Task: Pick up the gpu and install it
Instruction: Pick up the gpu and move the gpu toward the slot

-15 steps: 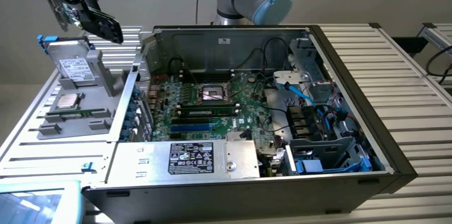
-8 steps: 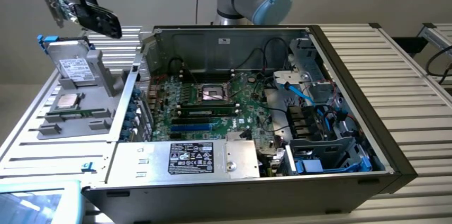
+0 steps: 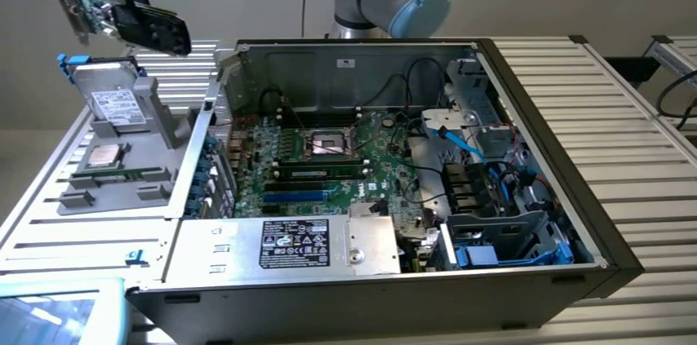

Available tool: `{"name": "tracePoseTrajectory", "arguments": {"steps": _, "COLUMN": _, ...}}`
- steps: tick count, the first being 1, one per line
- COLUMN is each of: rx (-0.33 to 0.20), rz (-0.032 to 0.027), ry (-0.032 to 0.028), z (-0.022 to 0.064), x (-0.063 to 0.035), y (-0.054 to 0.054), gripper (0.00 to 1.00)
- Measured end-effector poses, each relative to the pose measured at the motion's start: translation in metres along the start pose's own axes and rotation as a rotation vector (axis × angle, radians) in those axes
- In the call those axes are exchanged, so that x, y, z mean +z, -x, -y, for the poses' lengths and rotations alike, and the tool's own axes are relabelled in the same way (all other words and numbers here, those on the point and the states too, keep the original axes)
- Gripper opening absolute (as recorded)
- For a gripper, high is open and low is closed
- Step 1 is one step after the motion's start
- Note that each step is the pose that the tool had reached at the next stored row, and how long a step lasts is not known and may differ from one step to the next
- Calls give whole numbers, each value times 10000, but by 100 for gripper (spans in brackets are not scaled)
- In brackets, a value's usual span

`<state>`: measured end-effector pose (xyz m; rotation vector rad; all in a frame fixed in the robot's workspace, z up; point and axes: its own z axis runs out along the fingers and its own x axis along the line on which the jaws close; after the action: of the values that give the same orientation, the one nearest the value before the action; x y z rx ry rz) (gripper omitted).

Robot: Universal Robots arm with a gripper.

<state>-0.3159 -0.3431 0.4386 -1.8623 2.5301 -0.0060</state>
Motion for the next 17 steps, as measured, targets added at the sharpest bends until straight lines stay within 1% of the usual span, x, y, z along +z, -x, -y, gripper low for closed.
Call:
{"name": "tracePoseTrajectory", "arguments": {"steps": 6, "rx": -1074, "rz": 3, "ry": -2, "z": 0, "x": -12, "y": 0, "gripper": 27}}
{"name": "tracePoseTrajectory", "arguments": {"steps": 17, "rx": -2599, "rz": 8, "ry": -5, "z": 0, "x": -14, "y": 0, "gripper": 27}}
